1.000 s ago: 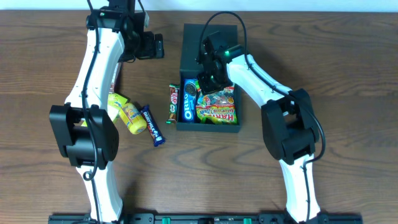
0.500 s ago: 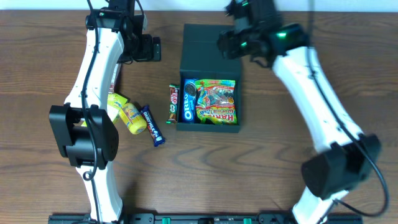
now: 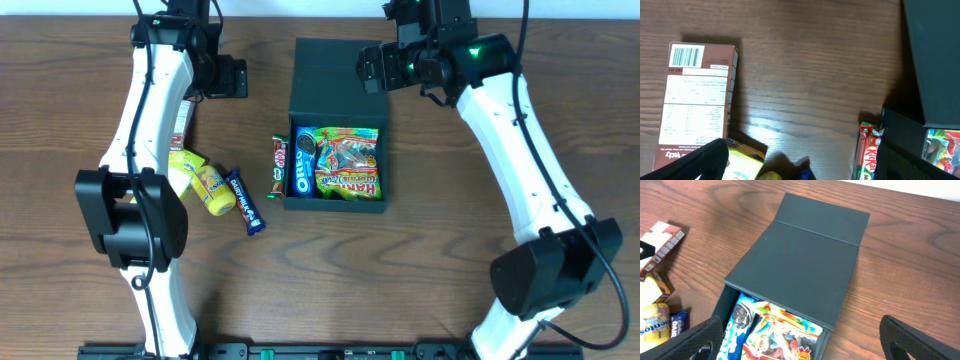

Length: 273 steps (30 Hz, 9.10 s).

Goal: Pack container
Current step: 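Grasp the brown snack box with the left gripper, then carry the brown snack box over the green box with the left gripper, then lower the brown box upright into the green box and release, then withdraw the left gripper and move it to the yellow-green snack box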

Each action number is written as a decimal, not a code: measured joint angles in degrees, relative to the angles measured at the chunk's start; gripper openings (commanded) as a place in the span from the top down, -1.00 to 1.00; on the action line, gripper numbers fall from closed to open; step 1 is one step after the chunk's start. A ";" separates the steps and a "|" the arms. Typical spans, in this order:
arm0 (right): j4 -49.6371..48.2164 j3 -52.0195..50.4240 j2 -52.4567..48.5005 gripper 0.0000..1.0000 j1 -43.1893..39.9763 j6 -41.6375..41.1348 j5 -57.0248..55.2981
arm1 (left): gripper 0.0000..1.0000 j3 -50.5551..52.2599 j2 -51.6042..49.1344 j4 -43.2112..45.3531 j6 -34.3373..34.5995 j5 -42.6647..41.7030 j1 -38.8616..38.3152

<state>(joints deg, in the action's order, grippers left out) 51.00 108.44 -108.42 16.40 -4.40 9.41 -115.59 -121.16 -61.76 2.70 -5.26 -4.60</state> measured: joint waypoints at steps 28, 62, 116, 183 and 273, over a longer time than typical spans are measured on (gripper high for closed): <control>3.08 0.00 0.00 -0.98 0.00 1.05 0.02 | -0.91 -0.02 -7.26 1.46 -27.85 -2.32 13.88; 5.31 -0.02 0.00 -0.98 0.00 1.01 0.02 | -0.75 -0.02 -16.37 2.40 -20.59 0.81 13.92; 9.90 -0.09 0.00 -0.99 -20.20 1.05 0.17 | -0.32 -29.64 -16.44 -17.46 -13.14 -1.42 -9.97; 7.56 -0.09 0.00 -0.98 -26.14 4.31 0.17 | 0.88 -9.73 -16.33 -12.81 20.13 2.51 -29.16; 7.21 -1.68 0.00 -0.99 -25.16 4.72 2.60 | -0.95 30.29 18.62 -0.92 -29.42 -4.90 16.61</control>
<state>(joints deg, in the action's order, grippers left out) 58.22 106.76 -108.42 -8.75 0.32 12.01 -85.30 -102.54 -62.67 -26.72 -10.15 12.01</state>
